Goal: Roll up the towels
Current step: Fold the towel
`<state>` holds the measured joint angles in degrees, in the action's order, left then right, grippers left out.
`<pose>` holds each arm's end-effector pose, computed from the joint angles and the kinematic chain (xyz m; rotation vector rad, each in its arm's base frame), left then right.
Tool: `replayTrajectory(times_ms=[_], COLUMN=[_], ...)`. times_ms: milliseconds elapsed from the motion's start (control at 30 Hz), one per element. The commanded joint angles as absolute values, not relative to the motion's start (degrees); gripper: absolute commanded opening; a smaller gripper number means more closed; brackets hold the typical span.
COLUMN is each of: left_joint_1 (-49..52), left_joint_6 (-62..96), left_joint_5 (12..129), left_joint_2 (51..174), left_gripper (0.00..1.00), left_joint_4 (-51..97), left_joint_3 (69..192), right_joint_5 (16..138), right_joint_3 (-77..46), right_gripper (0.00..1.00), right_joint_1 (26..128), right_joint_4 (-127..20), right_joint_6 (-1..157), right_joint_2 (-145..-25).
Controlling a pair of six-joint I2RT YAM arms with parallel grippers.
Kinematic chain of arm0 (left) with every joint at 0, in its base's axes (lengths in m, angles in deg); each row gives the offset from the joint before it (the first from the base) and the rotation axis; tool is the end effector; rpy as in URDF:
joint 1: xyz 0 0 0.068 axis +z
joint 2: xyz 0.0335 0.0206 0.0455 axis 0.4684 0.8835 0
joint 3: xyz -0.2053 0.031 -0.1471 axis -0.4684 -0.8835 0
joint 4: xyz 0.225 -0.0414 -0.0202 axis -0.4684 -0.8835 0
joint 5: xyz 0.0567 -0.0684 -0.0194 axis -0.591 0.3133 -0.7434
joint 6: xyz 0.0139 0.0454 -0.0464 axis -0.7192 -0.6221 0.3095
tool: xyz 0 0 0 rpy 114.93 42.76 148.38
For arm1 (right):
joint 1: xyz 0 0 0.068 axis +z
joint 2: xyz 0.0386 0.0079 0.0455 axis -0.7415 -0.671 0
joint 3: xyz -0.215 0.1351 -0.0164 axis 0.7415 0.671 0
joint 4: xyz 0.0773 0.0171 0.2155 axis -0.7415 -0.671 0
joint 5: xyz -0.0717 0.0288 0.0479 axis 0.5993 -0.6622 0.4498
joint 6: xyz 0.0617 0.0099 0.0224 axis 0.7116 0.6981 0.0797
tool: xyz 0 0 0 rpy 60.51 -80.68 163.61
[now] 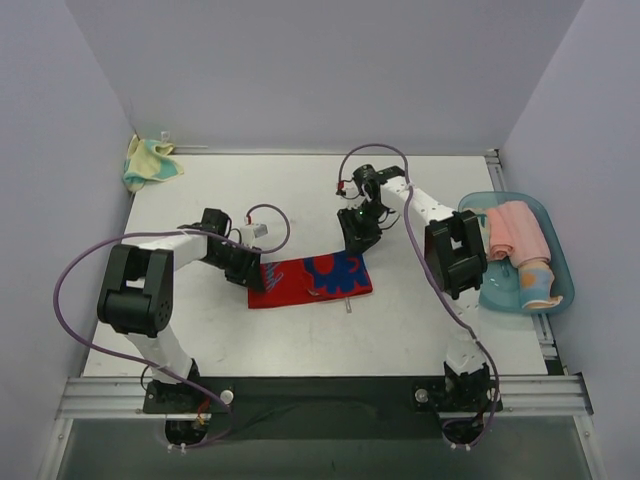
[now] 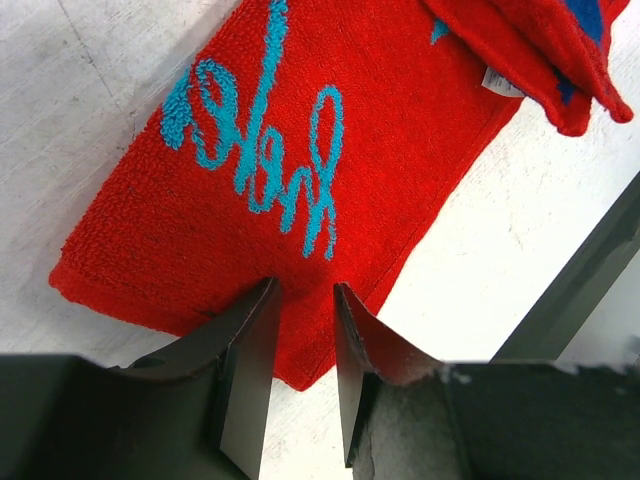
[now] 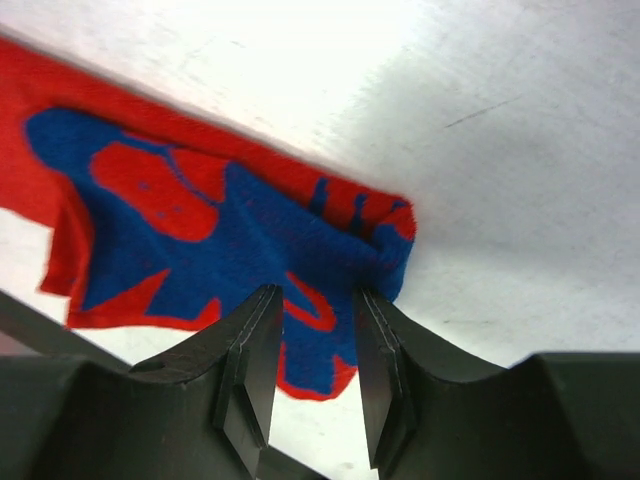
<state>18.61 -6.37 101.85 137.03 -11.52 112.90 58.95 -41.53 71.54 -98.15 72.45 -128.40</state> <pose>0.2694 -0.0780 0.1350 0.6192 2.6824 -0.9773 0.3765 0.1904 0.1752 -0.6631 2.7003 0.7392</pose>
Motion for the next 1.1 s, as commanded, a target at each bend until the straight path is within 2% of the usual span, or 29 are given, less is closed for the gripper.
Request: replayTrajectory(times_ms=[0,67,233,333,467,500,633,733,800,933,1067], left_joint_1=[18.96,18.88,18.96,18.96,18.88,18.79,18.61,18.53,18.53,18.44,18.35], left_joint_6=[-7.41,-7.50,-7.50,-7.94,-9.86,-10.74,-12.95,-13.30,-12.42,-10.49,-6.80], left_joint_5=[99.53,99.35,98.91,98.03,97.33,97.07,95.57,99.07,100.40,102.42,102.25], left_joint_2=[137.28,137.72,138.51,139.04,142.71,143.86,151.33,155.21,153.81,147.93,141.33], left_gripper=[0.39,0.39,0.35,0.32,0.28,0.26,0.26,0.37,0.46,0.48,0.48], left_joint_4=[-10.49,-10.41,-10.41,-10.40,-11.46,-12.33,-16.63,-21.82,-22.36,-22.10,-19.46], left_joint_3=[114.35,114.35,115.14,116.62,121.63,125.38,139.27,149.89,151.78,148.37,136.53], right_joint_5=[63.87,66.15,69.32,69.68,65.64,61.46,46.41,41.82,41.73,47.25,49.54], right_joint_3=[-41.64,-41.03,-39.36,-36.12,-27.25,-25.31,-15.82,-12.90,-13.94,-17.20,-19.14], right_gripper=[0.34,0.33,0.20,0.17,0.13,0.13,0.16,0.22,0.24,0.26,0.27], right_joint_1=[71.15,71.06,69.83,69.74,70.00,70.01,71.32,72.20,70.63,68.69,68.69], right_joint_4=[-99.61,-99.61,-99.69,-99.87,-99.87,-99.87,-99.70,-99.52,-99.34,-97.94,-96.27], right_joint_6=[69.64,68.93,69.11,69.55,70.42,71.30,71.31,71.22,71.31,71.22,71.31], right_joint_2=[-128.81,-128.90,-130.65,-130.22,-124.43,-123.11,-114.77,-107.73,-104.73,-104.72,-110.17])
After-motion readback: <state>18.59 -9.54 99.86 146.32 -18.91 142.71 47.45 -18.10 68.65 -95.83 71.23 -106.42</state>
